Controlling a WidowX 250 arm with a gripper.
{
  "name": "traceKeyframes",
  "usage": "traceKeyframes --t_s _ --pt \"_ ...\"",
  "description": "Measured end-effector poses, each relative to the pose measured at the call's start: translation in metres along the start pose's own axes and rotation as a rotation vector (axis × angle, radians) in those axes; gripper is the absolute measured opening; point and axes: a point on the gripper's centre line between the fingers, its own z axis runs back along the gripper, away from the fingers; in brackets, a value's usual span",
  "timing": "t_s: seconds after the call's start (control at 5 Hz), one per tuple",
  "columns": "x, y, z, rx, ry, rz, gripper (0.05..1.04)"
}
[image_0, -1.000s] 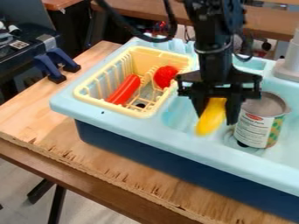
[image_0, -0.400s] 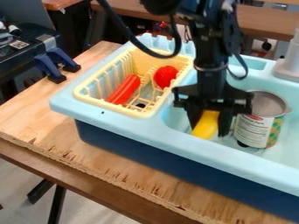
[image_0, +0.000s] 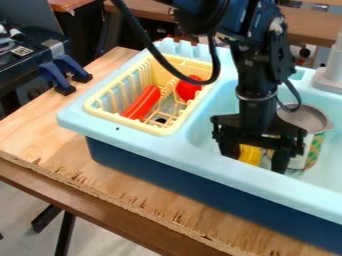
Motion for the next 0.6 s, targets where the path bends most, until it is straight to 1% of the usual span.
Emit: traceKeyframes --t_s 0.2,0.4,0.6 --pt "-0.003 -0.004 0.032 -0.027 -0.108 -0.003 1.006" --pt "-0.007 -0.011 0.061 -0.057 -0.168 -0.013 1.006" --pt "-0.01 -0.021 0.083 -0.072 -0.161 -0.064 1.006"
